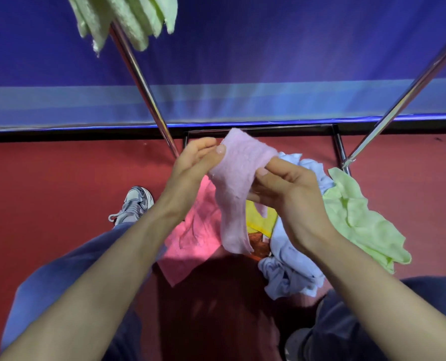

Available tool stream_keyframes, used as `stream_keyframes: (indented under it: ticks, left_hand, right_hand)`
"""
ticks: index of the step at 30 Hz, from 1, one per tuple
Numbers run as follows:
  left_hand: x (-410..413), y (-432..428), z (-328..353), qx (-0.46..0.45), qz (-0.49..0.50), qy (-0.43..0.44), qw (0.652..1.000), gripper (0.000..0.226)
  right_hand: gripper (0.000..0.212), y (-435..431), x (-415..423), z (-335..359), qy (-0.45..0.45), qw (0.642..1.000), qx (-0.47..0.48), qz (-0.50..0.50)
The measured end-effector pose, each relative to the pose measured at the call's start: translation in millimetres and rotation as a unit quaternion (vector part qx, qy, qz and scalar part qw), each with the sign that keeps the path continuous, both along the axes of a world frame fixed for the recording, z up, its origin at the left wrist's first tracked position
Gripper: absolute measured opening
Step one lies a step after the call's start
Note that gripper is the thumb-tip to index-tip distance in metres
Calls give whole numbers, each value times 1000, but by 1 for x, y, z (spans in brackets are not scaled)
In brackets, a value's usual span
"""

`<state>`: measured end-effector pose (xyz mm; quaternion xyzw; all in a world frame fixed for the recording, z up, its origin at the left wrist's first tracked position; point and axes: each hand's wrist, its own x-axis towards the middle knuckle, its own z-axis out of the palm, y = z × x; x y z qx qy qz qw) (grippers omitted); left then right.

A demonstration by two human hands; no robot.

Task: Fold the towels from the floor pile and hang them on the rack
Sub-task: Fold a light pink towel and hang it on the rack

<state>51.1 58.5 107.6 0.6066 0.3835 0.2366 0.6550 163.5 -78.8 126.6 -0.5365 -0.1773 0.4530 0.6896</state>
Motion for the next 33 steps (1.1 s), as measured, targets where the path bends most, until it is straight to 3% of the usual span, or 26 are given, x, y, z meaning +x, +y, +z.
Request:
stream_keyframes:
  ticks: [2, 5, 6, 10, 15, 20, 22, 26, 28, 30, 33]
  left_hand:
    - [-3, -1, 2, -81, -60, -17, 995, 33]
    - [-4, -5, 7, -108, -121, -51, 986, 29]
    - [-3, -6, 9, -108, -122, -63, 985, 32]
    - [-3, -7, 16, -100, -120, -107, 982, 46]
    - [-7, -2, 16, -72, -134, -92, 984, 36]
    - [-6, 2, 9, 89, -103, -5, 991, 22]
    - [-4, 3, 6, 124, -93, 15, 988, 18]
    - [-6, 6, 5, 93, -85, 15, 992, 21]
    - [-6, 7, 4, 72, -82, 7, 994, 29]
    - [-5, 8, 1, 64, -80, 5, 995, 36]
    - [-3, 8, -3, 105, -69, 32, 992, 50]
  right_hand:
    - [39, -1, 4, 3, -6, 1000, -16, 4]
    - [11, -4, 12, 9, -23, 999, -27, 2]
    - [16, -5, 15, 11, -20, 999, -28, -6]
    - [6, -4, 20, 8, 122, 991, -56, -13]
    - [49, -2, 3, 3, 216, 974, -51, 46]
    - [57, -1, -11, 8, 178, 978, -78, 81]
    - [50, -2, -15, 7, 179, 977, -69, 96]
    - [43, 0, -17, 5, 99, 984, -88, 122]
    - [60, 1, -17, 1, 44, 984, -107, 135]
    - [69, 2, -17, 1, 59, 984, -101, 132]
    - [58, -1, -20, 0, 106, 983, -62, 136]
